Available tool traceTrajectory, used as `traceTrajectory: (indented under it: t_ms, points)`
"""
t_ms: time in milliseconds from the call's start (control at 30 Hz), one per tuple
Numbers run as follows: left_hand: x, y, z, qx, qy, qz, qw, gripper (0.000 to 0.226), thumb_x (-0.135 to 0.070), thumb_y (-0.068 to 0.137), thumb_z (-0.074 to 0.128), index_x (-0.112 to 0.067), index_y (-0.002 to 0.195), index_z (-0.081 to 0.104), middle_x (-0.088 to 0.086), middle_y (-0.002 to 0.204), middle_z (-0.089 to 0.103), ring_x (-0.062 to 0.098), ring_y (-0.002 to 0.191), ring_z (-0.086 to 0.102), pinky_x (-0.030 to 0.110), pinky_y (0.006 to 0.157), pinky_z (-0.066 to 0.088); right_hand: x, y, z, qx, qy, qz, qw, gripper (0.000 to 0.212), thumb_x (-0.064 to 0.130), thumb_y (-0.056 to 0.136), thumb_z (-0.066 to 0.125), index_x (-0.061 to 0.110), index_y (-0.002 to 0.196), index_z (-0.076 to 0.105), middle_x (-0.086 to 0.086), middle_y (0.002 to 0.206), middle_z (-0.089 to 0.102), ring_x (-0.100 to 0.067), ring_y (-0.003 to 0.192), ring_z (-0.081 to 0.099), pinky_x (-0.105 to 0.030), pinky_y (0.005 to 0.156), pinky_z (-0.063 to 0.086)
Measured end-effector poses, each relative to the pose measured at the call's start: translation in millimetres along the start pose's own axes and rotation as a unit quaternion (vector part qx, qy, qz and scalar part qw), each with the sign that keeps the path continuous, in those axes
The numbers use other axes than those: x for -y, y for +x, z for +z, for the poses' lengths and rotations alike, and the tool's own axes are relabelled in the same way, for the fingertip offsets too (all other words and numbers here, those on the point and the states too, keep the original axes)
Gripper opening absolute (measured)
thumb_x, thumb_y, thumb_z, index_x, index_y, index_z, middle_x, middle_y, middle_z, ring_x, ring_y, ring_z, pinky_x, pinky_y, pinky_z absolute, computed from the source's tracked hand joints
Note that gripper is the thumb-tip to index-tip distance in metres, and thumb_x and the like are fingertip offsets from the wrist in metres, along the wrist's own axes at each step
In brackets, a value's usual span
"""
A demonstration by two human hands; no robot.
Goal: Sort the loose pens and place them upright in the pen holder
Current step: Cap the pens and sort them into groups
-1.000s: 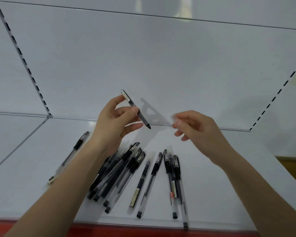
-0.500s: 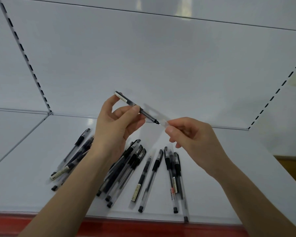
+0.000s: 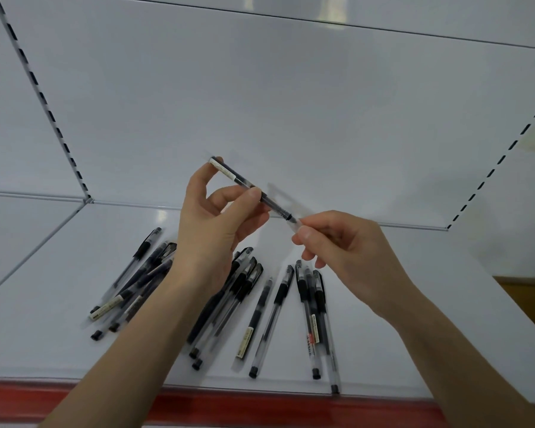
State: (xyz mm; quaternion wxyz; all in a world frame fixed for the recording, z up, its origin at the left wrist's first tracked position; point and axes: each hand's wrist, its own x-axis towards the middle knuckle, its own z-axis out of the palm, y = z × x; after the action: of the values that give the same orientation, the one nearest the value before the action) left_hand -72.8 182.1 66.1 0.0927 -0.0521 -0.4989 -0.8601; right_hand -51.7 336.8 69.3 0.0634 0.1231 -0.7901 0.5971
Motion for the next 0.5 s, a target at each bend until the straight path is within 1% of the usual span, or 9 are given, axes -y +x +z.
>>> traceTrajectory:
  t_ms: [100,167,200,267,333,367,433,467,500]
  points:
    - [1,-1,-2,0.002,0.039,0.011,0.999,0.068,0.001,0.082,0.06,-0.029,0.136,0.032,0.002,0.072,0.062,0.014,0.066,0.068,0.023,0.066,0.055,-2,1,-1,-0.015,0.01,0.007,1.0,0.019,0.009,0.085,0.059,0.025,0.077,0.065,0.007,0.066,0.067,0.0,0.053,0.059,-0.012,0.052,0.046]
    - [1,-2,-3,0.011,0.061,0.016,0.998,0.067,0.001,0.082,0.06,-0.034,0.133,0.032,0.0,0.067,0.064,0.017,0.068,0.069,0.024,0.066,0.055,-4,1,-1,-0.011,0.016,0.015,1.0,0.019,0.01,0.086,0.058,0.026,0.077,0.065,0.01,0.064,0.067,0.0,0.054,0.058,-0.013,0.052,0.046]
    - [0,-2,-4,0.017,0.067,0.013,0.998,0.061,-0.002,0.083,0.06,-0.034,0.128,0.036,-0.002,0.065,0.065,0.019,0.07,0.07,0.024,0.066,0.055,-4,1,-2,-0.007,0.019,0.019,1.0,0.019,0.01,0.086,0.057,0.025,0.078,0.065,0.01,0.064,0.067,-0.001,0.054,0.058,-0.013,0.053,0.047]
    - [-3,0,-6,0.023,0.068,0.001,0.997,0.035,-0.01,0.088,0.056,-0.032,0.114,0.048,0.0,0.067,0.069,0.023,0.074,0.071,0.025,0.064,0.056,-6,2,-5,-0.009,0.038,0.026,0.999,0.019,0.01,0.088,0.056,0.023,0.078,0.066,0.008,0.064,0.067,-0.003,0.057,0.058,-0.015,0.054,0.048]
    - [-6,2,-12,0.017,0.061,-0.01,0.998,0.013,-0.014,0.09,0.052,-0.025,0.095,0.057,0.002,0.066,0.068,0.024,0.072,0.072,0.024,0.062,0.056,-9,4,-12,-0.025,0.084,0.044,0.995,0.016,0.01,0.087,0.056,0.02,0.08,0.067,0.006,0.066,0.067,-0.005,0.059,0.059,-0.016,0.055,0.049]
    - [-7,3,-15,0.019,0.074,-0.007,0.997,0.011,-0.013,0.089,0.053,-0.021,0.086,0.059,0.002,0.064,0.068,0.022,0.069,0.071,0.023,0.06,0.056,-10,6,-16,-0.039,0.121,0.058,0.99,0.012,0.011,0.087,0.057,0.018,0.082,0.067,0.005,0.067,0.067,-0.006,0.059,0.06,-0.017,0.056,0.05]
    - [-7,3,-21,0.043,0.144,0.007,0.989,0.014,-0.005,0.086,0.057,-0.015,0.077,0.061,0.001,0.059,0.067,0.017,0.061,0.07,0.021,0.057,0.054,-13,12,-24,-0.072,0.205,0.087,0.972,0.006,0.014,0.085,0.058,0.013,0.085,0.064,0.002,0.067,0.069,-0.007,0.06,0.062,-0.016,0.057,0.051]
    - [-6,2,-22,0.064,0.195,0.013,0.979,0.013,-0.003,0.083,0.06,-0.012,0.075,0.063,0.001,0.056,0.066,0.014,0.057,0.068,0.019,0.056,0.054,-14,15,-28,-0.089,0.234,0.094,0.964,0.006,0.015,0.086,0.058,0.011,0.085,0.063,0.001,0.067,0.068,-0.007,0.061,0.063,-0.016,0.057,0.052]
    - [-4,0,-22,0.091,0.26,0.022,0.961,0.011,-0.004,0.082,0.062,-0.012,0.075,0.064,0.0,0.055,0.066,0.011,0.054,0.066,0.018,0.055,0.053,-16,18,-30,-0.104,0.248,0.096,0.958,0.008,0.016,0.087,0.057,0.01,0.086,0.062,0.001,0.067,0.067,-0.008,0.061,0.063,-0.016,0.058,0.052]
